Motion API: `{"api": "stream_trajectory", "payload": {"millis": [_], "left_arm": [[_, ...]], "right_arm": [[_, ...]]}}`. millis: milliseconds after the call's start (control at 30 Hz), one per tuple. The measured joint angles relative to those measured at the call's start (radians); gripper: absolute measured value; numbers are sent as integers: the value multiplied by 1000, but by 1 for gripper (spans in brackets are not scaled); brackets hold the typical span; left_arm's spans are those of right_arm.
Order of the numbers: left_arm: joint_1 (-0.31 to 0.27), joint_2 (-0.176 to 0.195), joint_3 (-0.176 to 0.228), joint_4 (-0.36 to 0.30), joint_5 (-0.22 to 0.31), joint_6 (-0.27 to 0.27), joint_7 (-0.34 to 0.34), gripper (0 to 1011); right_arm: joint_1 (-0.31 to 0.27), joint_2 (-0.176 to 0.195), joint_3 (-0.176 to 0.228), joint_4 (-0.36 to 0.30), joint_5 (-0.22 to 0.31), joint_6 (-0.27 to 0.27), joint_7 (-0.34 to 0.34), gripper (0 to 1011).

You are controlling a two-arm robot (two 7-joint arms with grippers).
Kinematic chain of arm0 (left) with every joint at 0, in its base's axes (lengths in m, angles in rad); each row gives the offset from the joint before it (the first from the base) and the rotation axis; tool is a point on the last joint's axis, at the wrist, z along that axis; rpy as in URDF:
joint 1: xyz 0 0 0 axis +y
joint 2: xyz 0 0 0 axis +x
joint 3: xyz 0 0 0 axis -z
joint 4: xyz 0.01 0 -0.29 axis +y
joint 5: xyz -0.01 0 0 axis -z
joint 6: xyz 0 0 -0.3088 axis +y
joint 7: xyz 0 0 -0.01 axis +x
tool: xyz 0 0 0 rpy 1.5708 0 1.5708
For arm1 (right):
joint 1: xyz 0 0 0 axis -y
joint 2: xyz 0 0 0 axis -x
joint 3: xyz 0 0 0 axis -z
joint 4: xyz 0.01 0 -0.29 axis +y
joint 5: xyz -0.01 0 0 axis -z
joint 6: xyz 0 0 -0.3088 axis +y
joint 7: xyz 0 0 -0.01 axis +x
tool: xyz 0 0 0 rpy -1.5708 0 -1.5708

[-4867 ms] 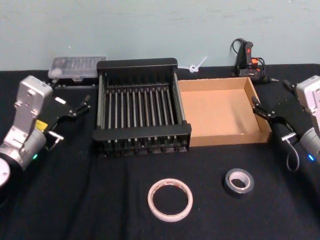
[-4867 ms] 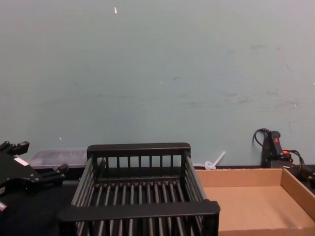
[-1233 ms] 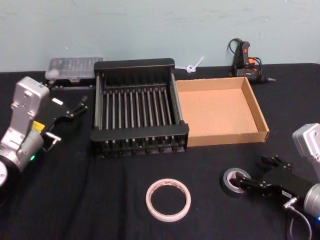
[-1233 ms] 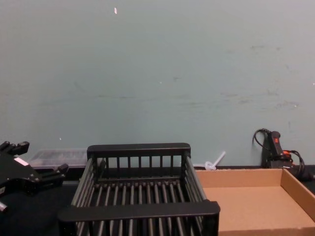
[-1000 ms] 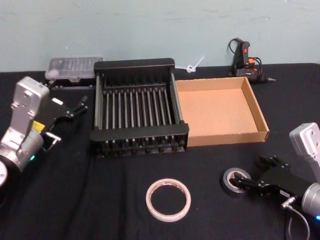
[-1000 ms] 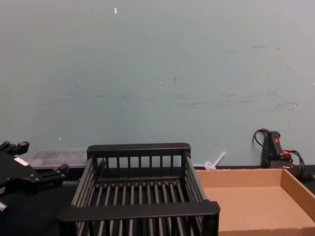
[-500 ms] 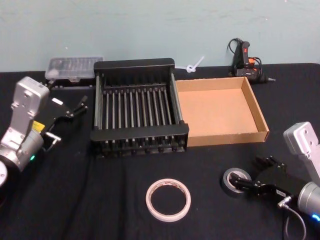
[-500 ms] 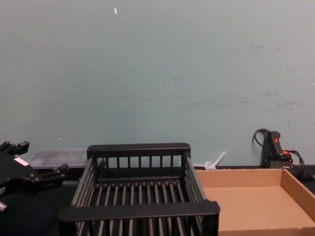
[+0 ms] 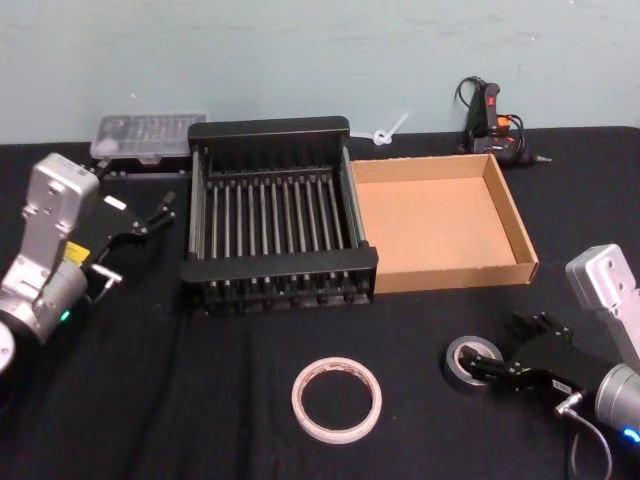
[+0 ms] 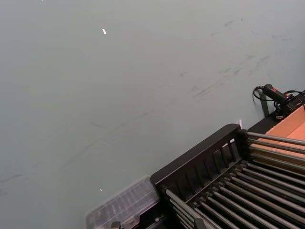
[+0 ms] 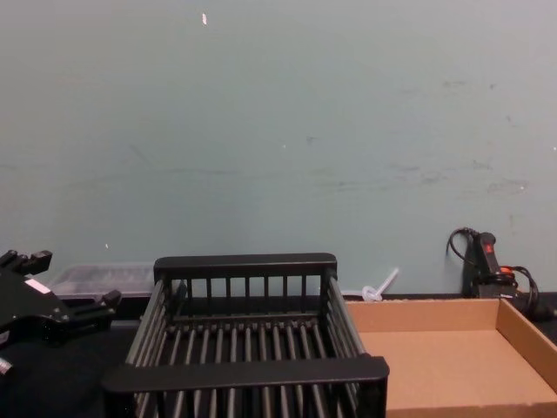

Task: Pick up the white tape and place it into the black box , Pick up the silver tape and place it into the brown box.

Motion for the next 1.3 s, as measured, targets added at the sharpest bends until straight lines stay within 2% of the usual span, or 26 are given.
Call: {"api": "stream_trajectory", "payload": {"millis": [133, 267, 333, 367, 467, 567, 667, 733, 800, 833, 933, 967, 1300], "left_arm": [[0, 0, 0, 0, 0, 0, 0, 1001], [0, 0, 0, 0, 0, 0, 0, 1001], [0, 0, 0, 0, 0, 0, 0, 1001], [0, 0, 0, 0, 0, 0, 0, 1001], [0, 0, 0, 0, 0, 0, 0, 1001], [0, 0, 0, 0, 0, 0, 0, 1001], [0, 0, 0, 0, 0, 0, 0, 1001], [0, 0, 0, 0, 0, 0, 0, 1001], [0, 0, 0, 0, 0, 0, 0, 1002], [0, 0, 0, 0, 0, 0, 0, 1001], [0, 0, 0, 0, 0, 0, 0, 1001], [0, 0, 0, 0, 0, 0, 0, 1001], [0, 0, 0, 0, 0, 0, 0, 1001]], "right_arm": [[0, 0, 0, 0, 1, -1, 0, 943], [0, 1, 0, 0, 3, -1, -1, 818], [0, 1, 0, 0, 3, -1, -1, 786], [0, 1, 0, 0, 3, -1, -1, 730], [0, 1, 0, 0, 3, -2, -1, 674], [0, 1, 0, 0, 4, -2, -1, 530], [0, 1, 0, 0, 4, -2, -1, 471], [0, 1, 0, 0, 4, -2, -1, 383], [0, 1, 0, 0, 4, -2, -1, 340], [0, 1, 0, 0, 4, -3, -1, 277], [0, 1, 0, 0, 4, -3, -1, 218], [0, 1, 0, 0, 5, -3, -1, 171], [0, 1, 0, 0, 5, -3, -1, 148]]}}
